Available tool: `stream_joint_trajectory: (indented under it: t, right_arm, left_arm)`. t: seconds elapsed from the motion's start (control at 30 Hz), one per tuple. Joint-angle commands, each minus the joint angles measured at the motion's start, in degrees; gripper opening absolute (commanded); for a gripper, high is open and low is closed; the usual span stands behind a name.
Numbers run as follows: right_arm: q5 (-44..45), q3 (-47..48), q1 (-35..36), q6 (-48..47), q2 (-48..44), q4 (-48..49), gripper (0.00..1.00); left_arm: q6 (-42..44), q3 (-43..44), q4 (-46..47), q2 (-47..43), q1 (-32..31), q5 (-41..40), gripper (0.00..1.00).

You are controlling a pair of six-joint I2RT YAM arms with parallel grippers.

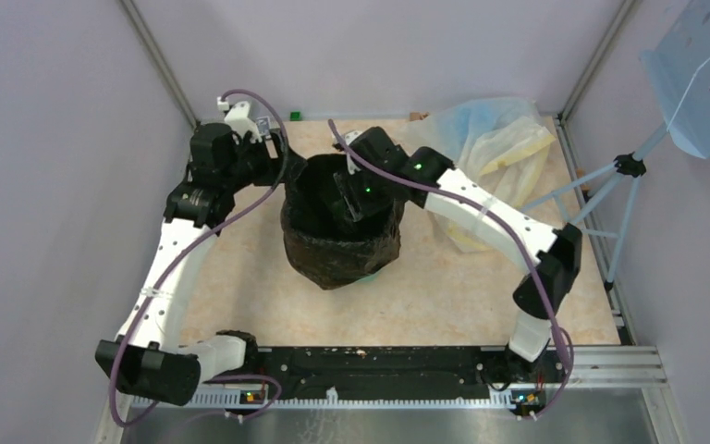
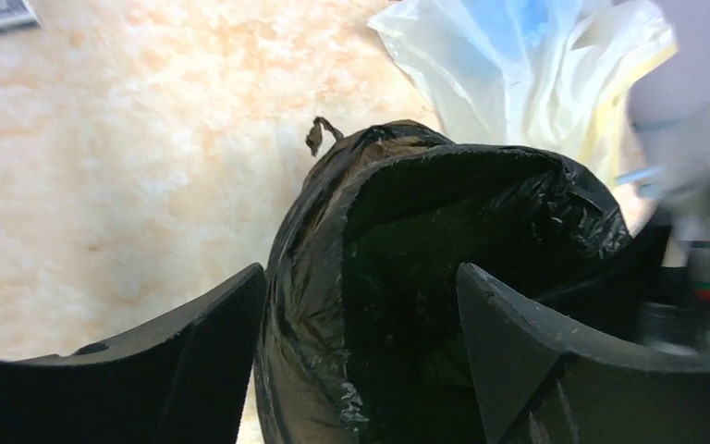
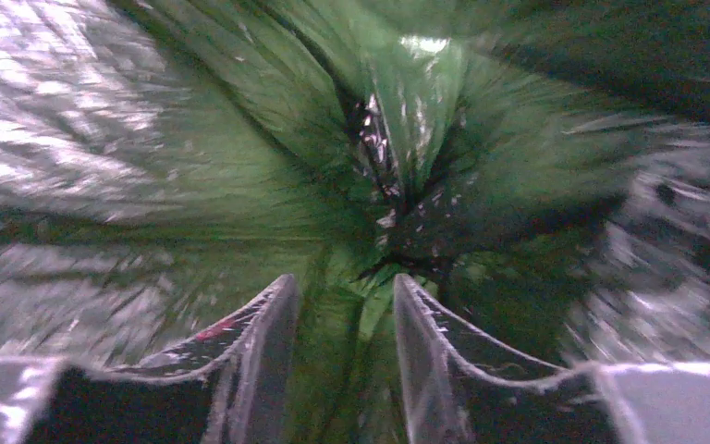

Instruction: Put the trash bags into the trash bin

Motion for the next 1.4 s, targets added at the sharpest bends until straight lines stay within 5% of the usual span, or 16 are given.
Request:
stream_joint_trajectory:
  t: [0.0,0.17,0.43,0.87,1.13,1.37]
  right_arm:
    - [6.0,2.3,-0.3,0.0,-9.5,2.5,0.52]
    - [10.2,-9.0,-0.3,-0.9,-21.1,13.2,0.76]
    - [21.8,-26.9,-0.9,-1.0,-37.6,24.3,0.79]
    - [29.5,-35.9,-1.3,-1.9,-42.9,30.5,0.79]
    - [25.6,-43.2,-1.4,2.2,-44.2,32.4,0.79]
    - [22.2,-60.0,-1.4,1.3,-54.8,41.5,0.8]
  left_arm:
    - [9.2,5.4,-6.1,1.1,-7.6,-19.0,0.8]
    - [9.6,5.4,-6.1,3.6,-10.2,-26.1,0.76]
    - [10.1,6.3,-4.5,9.7,-13.1,-26.5,0.68]
    - [10.9,10.8,-2.8,17.7,-13.2,-30.3,0.0]
    - [10.8,20.4,-0.9,26.4,-12.7,-34.2,0.0]
    - [9.3,38.2,-3.5,40.6,-12.1,-30.5,0.0]
